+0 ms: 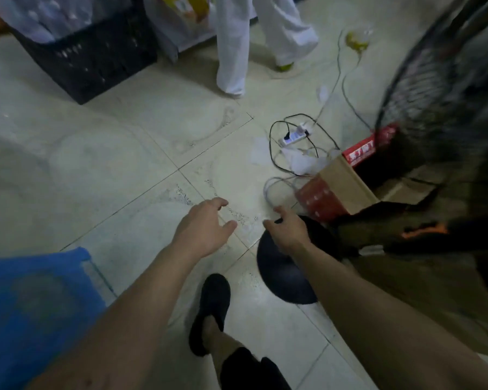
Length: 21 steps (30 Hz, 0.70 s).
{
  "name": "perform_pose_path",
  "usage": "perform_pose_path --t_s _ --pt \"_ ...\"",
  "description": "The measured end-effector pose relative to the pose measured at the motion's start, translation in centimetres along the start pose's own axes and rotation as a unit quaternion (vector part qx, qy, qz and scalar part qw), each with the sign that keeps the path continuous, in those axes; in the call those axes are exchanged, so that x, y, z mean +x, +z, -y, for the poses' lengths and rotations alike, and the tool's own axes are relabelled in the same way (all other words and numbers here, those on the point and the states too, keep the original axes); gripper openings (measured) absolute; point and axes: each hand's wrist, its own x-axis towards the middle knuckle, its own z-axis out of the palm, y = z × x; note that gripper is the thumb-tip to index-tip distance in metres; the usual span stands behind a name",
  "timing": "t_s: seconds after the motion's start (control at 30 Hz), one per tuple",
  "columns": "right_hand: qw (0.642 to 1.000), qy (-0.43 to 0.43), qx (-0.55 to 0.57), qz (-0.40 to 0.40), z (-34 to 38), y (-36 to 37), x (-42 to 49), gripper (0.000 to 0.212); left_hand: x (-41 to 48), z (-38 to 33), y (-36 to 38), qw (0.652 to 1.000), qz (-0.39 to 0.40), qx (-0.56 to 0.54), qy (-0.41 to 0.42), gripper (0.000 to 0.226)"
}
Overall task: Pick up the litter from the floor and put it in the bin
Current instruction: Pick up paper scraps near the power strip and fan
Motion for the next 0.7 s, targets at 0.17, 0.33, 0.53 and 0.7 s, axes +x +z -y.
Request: perform_pose_path --t_s 0.17,0.33,0.53,0.7 --pt "0.998 0.043 0.000 -0.035 -1.6 4.0 14.7 0.050 13.5 4.2 4.5 0.998 0.065 0.007 0.023 0.056" --pt "0.994 0.079 0.018 -0.072 -2.0 5.3 26.3 0.054 24.8 6.7 6.5 0.993 0.105 0.027 0.038 0.057" --pt "0.983 0.165 0.047 -0.064 -4.4 5.7 37.1 0.056 38.3 7.7 9.8 0.985 0.154 0.056 0.054 0.053" --pt "0.989 0.141 0.000 -0.054 -9.7 5.4 49.5 0.060 50.0 8.3 17.6 0.974 0.159 0.114 0.110 0.053"
